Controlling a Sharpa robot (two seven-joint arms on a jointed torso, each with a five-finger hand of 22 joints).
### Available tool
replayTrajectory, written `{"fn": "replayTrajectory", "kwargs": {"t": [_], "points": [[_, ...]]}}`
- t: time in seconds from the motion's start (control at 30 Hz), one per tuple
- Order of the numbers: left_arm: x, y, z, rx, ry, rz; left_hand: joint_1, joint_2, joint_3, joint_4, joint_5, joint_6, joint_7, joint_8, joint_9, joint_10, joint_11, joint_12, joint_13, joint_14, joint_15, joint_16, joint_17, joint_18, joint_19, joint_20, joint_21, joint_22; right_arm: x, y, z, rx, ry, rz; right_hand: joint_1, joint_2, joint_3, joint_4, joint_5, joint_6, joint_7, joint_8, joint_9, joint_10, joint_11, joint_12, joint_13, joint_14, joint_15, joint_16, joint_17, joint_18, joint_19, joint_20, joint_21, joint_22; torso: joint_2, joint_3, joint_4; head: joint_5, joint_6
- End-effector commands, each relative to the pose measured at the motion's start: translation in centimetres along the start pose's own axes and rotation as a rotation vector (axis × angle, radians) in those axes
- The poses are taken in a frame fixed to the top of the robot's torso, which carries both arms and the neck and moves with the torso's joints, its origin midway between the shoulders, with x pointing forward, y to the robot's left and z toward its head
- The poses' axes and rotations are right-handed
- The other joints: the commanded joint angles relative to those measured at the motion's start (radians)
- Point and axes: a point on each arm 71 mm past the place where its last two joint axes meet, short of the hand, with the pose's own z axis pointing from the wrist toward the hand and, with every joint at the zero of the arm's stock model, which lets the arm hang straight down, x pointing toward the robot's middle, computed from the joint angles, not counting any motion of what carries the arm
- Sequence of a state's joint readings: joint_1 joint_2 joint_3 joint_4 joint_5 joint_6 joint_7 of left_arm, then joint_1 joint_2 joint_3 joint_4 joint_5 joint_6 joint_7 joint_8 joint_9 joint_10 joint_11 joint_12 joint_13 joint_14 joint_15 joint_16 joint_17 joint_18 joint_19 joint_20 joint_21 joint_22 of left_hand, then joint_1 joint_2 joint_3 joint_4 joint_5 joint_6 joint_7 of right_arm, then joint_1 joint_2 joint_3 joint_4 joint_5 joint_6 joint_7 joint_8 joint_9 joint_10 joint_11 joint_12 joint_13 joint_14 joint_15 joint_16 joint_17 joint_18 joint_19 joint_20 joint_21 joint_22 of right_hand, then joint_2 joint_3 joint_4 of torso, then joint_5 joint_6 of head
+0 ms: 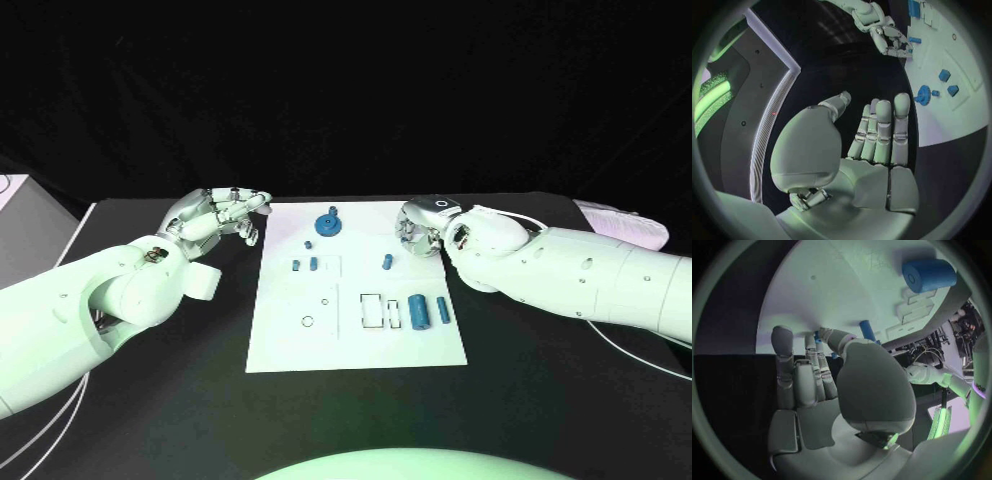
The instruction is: Assemble the parts on the task board
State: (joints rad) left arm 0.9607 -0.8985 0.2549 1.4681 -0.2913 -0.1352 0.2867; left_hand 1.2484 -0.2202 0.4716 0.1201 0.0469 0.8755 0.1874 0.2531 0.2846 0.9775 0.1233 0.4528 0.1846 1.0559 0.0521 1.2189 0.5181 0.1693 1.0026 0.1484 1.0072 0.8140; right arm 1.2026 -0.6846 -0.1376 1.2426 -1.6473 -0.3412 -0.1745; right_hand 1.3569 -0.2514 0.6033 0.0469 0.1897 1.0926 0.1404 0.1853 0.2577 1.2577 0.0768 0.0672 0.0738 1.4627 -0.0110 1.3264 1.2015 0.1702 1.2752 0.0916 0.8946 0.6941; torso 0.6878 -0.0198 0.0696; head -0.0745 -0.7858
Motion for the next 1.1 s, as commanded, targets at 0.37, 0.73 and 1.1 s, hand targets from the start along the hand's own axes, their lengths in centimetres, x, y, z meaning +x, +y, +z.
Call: {"fn": "replayTrajectory", "kwargs": {"t": [0.37, 0.73, 1.1], "points": [[0.1, -0.1, 0.0, 0.001, 0.01, -0.006, 0.005, 0.01, -0.007, 0.003, 0.004, -0.011, 0.0, 0.004, 0.0, -0.008, -0.002, 0.003, 0.001, -0.004, 0.002, 0.006, -0.002, 0.001, 0.005, 0.004, 0.002, 0.004, 1.5, 0.6, -0.5, 0.004, 0.018, -0.022, 0.023, 0.044, 0.032, -0.026, -0.004, 0.041, -0.012, 0.033, 0.026, 0.038, -0.018, 0.004, 0.007, 0.048, -0.012, 0.032, 0.027, -0.03, 0.025, -0.014, 0.086, 0.103, -0.001, 0.0003, 0.0002, 0.0, -0.006], [0.1, 0.0, -0.1, -0.002, 0.01, -0.006, 0.009, 0.011, -0.01, 0.004, 0.004, -0.012, 0.0, 0.004, -0.001, -0.01, -0.001, 0.003, 0.002, -0.004, 0.002, 0.008, -0.002, 0.001, 0.006, 0.004, 0.003, 0.005, 0.8, 0.3, -0.7, 0.026, -0.095, 0.008, 0.028, 0.065, 0.056, -0.053, -0.01, 0.049, -0.018, 0.051, 0.047, 0.073, -0.027, 0.004, 0.016, 0.047, -0.02, 0.038, 0.025, -0.037, 0.03, -0.023, 0.134, 0.161, -0.001, -0.0002, 0.0, 0.001, -0.004], [0.0, 0.1, -0.1, -0.005, 0.008, -0.006, 0.012, 0.012, -0.012, 0.005, 0.004, -0.014, 0.001, 0.004, -0.001, -0.014, -0.001, 0.003, 0.002, -0.003, 0.002, 0.008, -0.002, 0.0, 0.007, 0.004, 0.003, 0.005, 0.4, 0.3, -0.9, 0.025, -0.152, 0.04, 0.025, 0.067, 0.06, -0.057, -0.018, 0.048, -0.018, 0.054, 0.051, 0.075, -0.027, 0.001, 0.017, 0.048, -0.02, 0.041, 0.027, -0.039, 0.03, -0.024, 0.143, 0.173, -0.001, 0.0, -0.0005, -0.001, -0.001]]}}
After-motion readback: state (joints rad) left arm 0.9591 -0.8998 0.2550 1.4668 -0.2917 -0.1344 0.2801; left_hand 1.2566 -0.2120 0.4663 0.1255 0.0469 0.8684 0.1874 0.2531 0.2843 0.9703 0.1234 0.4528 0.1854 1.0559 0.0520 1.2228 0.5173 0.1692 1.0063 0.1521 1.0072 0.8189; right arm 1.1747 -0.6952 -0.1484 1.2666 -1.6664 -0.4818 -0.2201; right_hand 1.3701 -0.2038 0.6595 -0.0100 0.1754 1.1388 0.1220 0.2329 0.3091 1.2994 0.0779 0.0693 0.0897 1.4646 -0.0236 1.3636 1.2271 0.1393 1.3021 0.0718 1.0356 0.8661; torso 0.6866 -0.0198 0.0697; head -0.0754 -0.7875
